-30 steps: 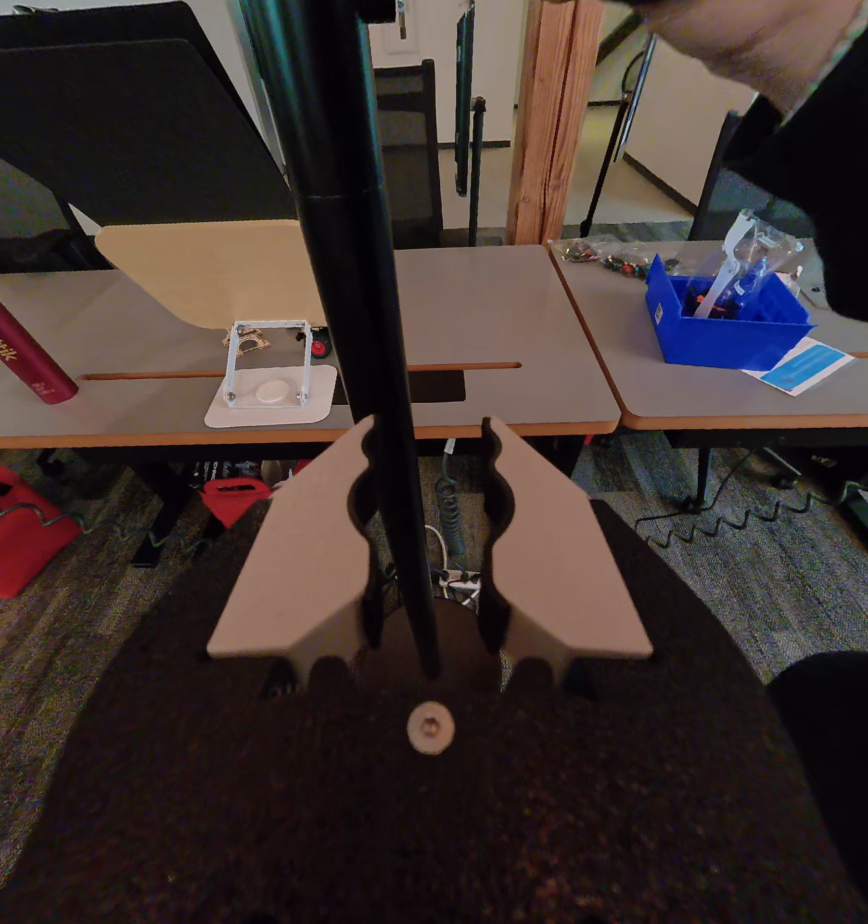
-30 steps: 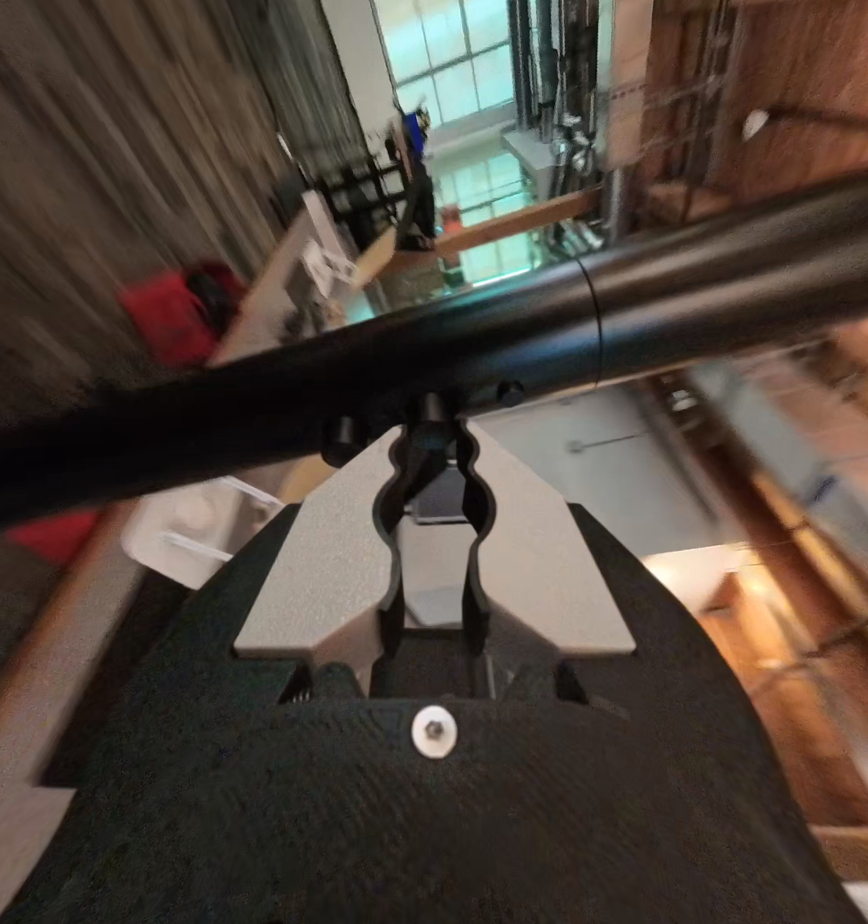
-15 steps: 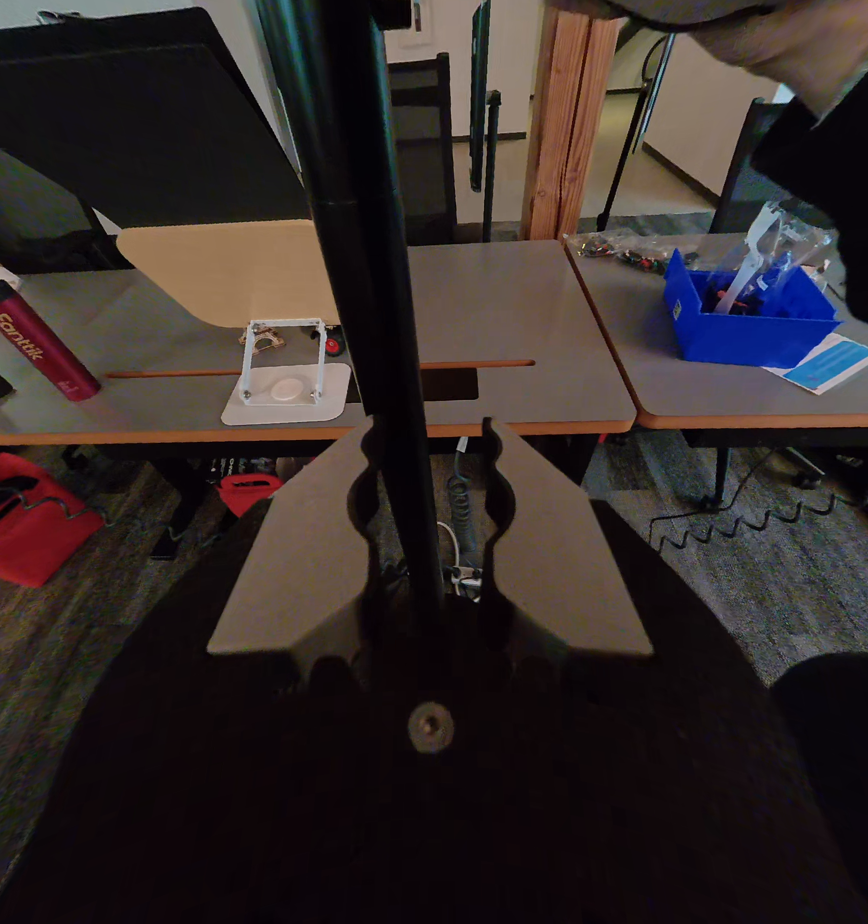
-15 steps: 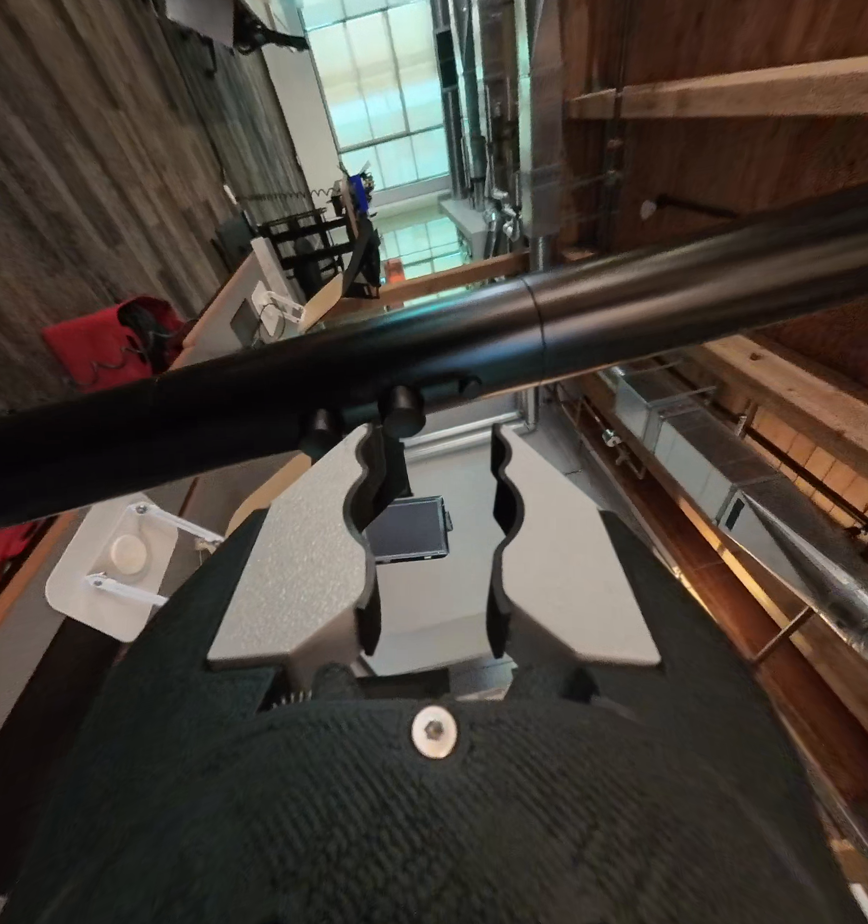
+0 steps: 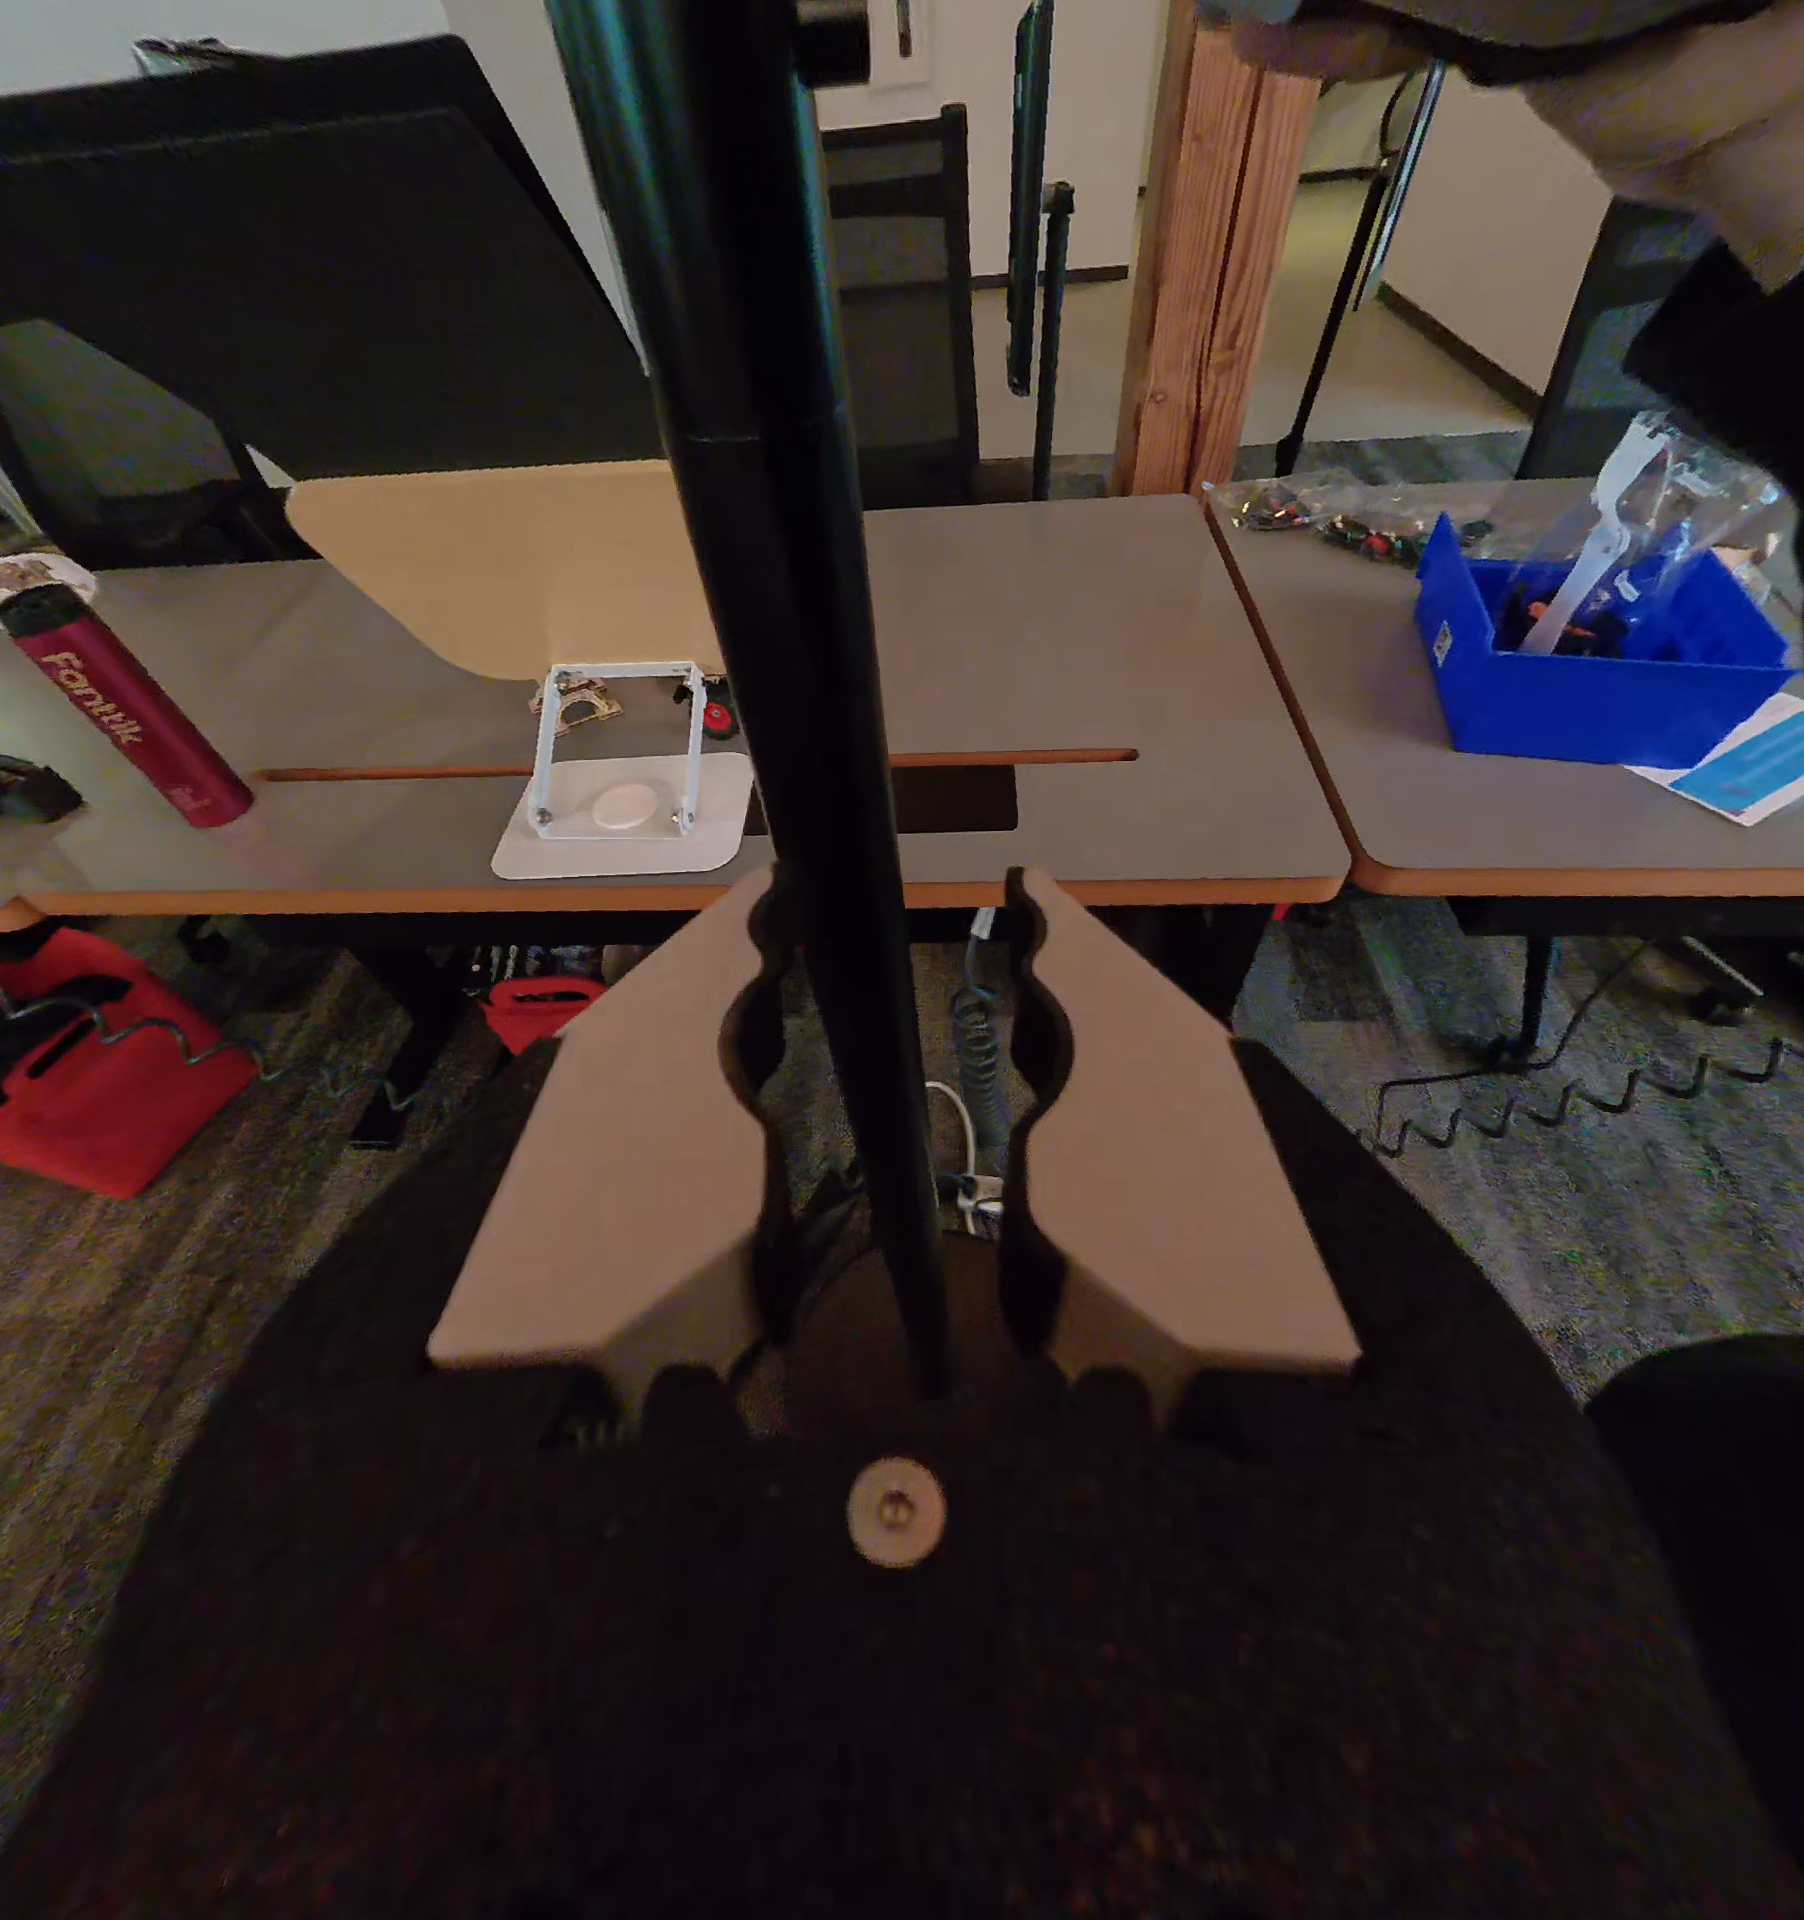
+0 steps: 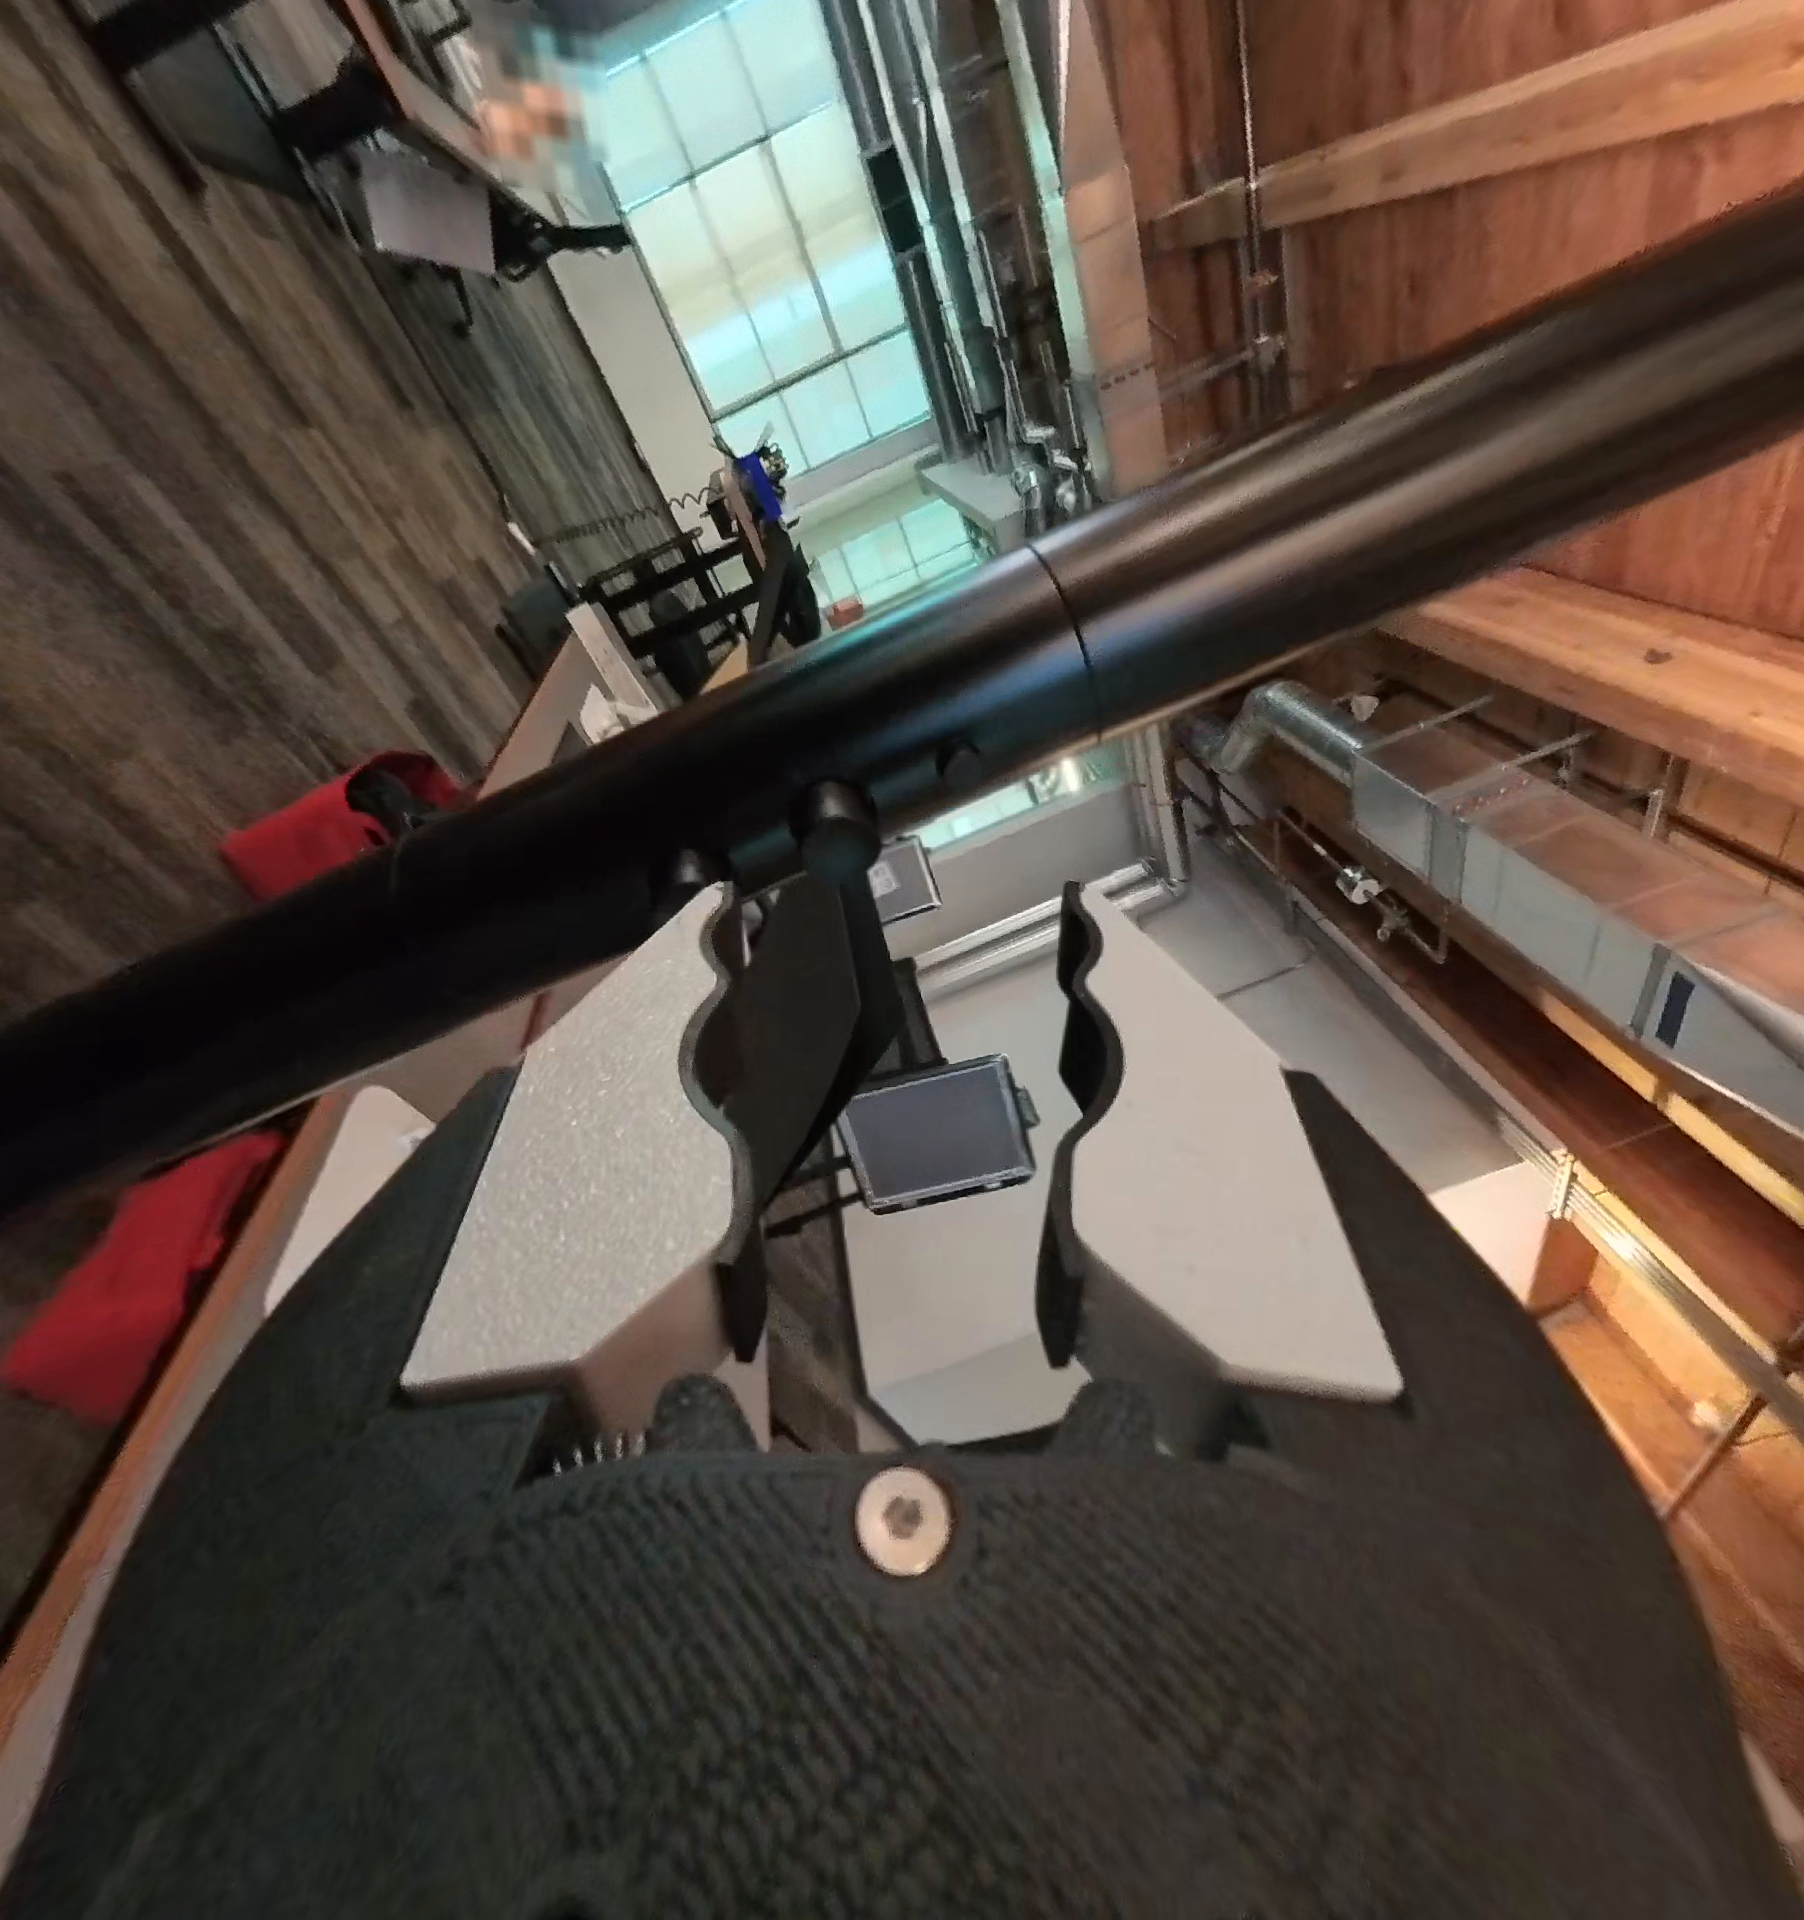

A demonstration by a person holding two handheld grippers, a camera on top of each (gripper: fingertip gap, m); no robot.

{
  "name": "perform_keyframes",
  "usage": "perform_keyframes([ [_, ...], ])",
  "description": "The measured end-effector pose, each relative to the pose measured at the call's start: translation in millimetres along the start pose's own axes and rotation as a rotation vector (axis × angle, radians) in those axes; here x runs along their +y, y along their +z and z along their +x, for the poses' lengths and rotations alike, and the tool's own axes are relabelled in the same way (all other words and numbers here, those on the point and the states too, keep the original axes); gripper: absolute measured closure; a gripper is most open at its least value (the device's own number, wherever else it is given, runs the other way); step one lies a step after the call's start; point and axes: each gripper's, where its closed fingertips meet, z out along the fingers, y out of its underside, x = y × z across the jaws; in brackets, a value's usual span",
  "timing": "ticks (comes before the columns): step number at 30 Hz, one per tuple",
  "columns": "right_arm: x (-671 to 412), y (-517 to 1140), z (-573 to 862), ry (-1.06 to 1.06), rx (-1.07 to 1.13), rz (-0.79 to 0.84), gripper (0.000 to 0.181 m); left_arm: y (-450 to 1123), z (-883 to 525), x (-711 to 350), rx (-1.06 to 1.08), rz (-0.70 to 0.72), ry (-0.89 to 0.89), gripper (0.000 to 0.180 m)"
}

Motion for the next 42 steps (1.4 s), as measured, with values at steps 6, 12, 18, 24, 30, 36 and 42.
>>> perform_keyframes([
  [6, 5.3, -10.4, -6.6, 0.09, -0.011, 0.056, 0.123, -12.3, -6.3, 2.1, -0.127, -0.013, -0.019, 0.141],
  [12, 20.6, -19.0, -14.7, 0.263, -0.141, 0.209, 0.124, -28.4, 8.1, -3.8, -0.394, -0.004, -0.065, 0.14],
  [18, 11.3, -49.5, -34.1, 0.354, -0.346, 0.405, 0.123, -30.3, 73.7, -6.4, -0.66, 0.03, -0.209, 0.138],
  [24, -4.5, -102.5, -65.4, 0.452, -0.542, 0.478, 0.12, -49.3, 167.8, -10.5, -0.819, -0.017, -0.203, 0.134],
  [30, -34.7, -159.2, -106.4, 0.562, -0.699, 0.525, 0.116, -110.1, 252.4, 6.0, -1.01, -0.03, -0.256, 0.127],
  [36, -81.4, -217.8, -148.2, 0.572, -0.801, 0.544, 0.115, -188.2, 351.7, 31.1, -1.201, -0.039, -0.332, 0.115],
  [42, -143.9, -278.2, -180.6, 0.382, -0.801, 0.603, 0.12, -258.4, 455.8, 55.6, -1.372, -0.053, -0.402, 0.11],
])
